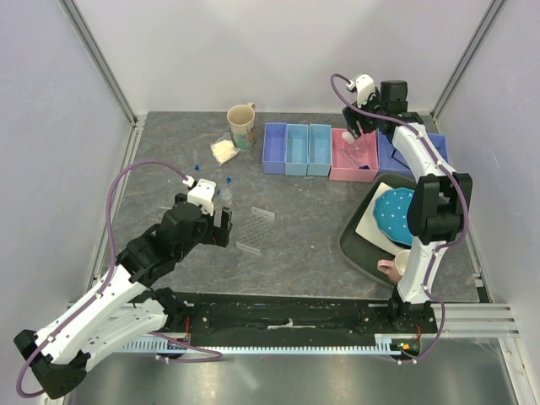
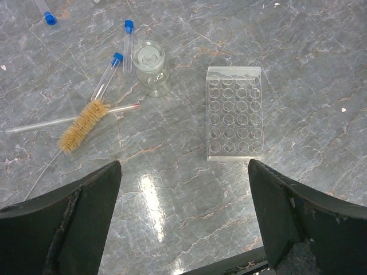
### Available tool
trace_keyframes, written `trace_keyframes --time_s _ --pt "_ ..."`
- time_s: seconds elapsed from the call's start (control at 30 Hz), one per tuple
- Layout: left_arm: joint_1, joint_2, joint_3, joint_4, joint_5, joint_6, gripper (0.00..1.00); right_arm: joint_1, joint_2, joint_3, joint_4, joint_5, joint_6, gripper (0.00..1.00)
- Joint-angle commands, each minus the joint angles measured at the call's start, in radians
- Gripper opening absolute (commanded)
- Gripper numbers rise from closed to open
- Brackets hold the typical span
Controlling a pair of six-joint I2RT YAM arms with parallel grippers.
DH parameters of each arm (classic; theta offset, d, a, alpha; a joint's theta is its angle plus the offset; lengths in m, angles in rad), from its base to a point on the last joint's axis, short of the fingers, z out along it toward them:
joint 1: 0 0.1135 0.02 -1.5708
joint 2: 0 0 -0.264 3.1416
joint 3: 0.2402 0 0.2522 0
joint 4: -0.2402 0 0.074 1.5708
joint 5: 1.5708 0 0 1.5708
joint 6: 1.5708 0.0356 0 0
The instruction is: Organize the chemistry lab equipment
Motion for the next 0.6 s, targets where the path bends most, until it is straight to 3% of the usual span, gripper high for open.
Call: trace_keyframes --time_s 0.0,0.07,0.23,0.43,0.57 --pt "0.004 -0.016 -0.001 0.031 0.000 -0.009 0.98 -0.014 -0.007 -0.022 0.022 -0.075 0.078 0.72" --pt "0.004 -0.016 -0.001 0.031 0.000 -0.011 0.98 -0.017 0.015 -0.020 0.022 -0.078 0.088 0.60" --pt "0.004 -0.011 0.002 0.031 -0.002 -0.011 0.98 -0.031 0.070 0.023 0.011 -0.089 0.108 0.42" --pt "0.004 -0.004 0.002 0.029 -0.002 -0.009 0.98 -0.037 0.165 0.095 -0.032 -0.104 0.121 0.28" --pt "0.004 -0.002 0.003 0.031 -0.004 -0.011 0.98 -0.039 0.191 0.106 -0.040 -0.086 0.127 0.26"
